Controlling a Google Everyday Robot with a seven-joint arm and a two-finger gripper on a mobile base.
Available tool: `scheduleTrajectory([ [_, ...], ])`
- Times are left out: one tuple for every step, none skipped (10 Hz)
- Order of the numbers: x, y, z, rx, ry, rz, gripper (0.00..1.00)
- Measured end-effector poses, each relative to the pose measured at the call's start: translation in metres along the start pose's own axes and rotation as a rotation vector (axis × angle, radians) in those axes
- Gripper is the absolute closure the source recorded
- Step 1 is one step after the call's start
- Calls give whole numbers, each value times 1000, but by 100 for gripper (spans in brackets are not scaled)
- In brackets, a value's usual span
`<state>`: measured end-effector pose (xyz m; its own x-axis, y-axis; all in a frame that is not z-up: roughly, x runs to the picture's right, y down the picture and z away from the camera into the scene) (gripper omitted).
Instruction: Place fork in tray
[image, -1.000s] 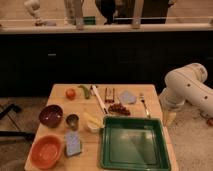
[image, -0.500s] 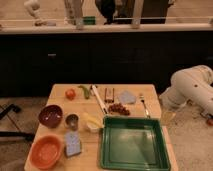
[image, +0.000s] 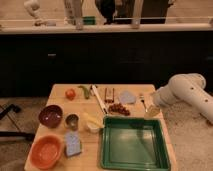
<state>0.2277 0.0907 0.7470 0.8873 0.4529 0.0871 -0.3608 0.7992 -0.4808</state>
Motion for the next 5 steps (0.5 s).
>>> scheduleTrajectory([
  [1,-1,0,2,3,1,20],
  [3,-1,-1,3,4,4,20],
  [1,-1,0,2,4,2,20],
  [1,-1,0,2,3,1,20],
  [2,-1,0,4,3,7,20],
])
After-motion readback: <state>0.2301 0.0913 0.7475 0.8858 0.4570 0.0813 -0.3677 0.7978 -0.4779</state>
